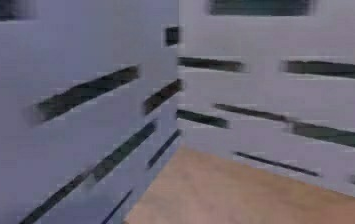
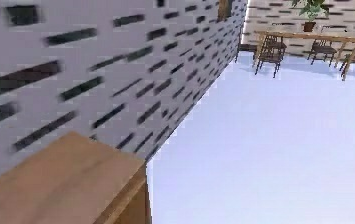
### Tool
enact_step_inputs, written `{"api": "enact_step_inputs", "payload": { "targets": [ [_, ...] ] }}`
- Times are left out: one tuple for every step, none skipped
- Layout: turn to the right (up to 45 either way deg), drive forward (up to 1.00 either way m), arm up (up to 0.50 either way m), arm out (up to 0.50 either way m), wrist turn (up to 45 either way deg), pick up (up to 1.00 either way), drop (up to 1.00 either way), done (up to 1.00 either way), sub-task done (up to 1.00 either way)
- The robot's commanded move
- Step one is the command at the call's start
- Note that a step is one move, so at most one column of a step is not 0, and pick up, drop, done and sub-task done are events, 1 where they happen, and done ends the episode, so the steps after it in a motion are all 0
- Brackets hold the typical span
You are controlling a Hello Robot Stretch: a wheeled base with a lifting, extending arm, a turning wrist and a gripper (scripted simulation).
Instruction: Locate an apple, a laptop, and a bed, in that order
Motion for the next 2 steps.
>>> {"api": "enact_step_inputs", "payload": {
  "targets": [
    [45.0,0.0,0.0,0.0,0.0,0.0,0.0,0.0,0.0],
    [45.0,0.0,0.0,0.0,0.0,0.0,0.0,0.0,0.0]
  ]
}}
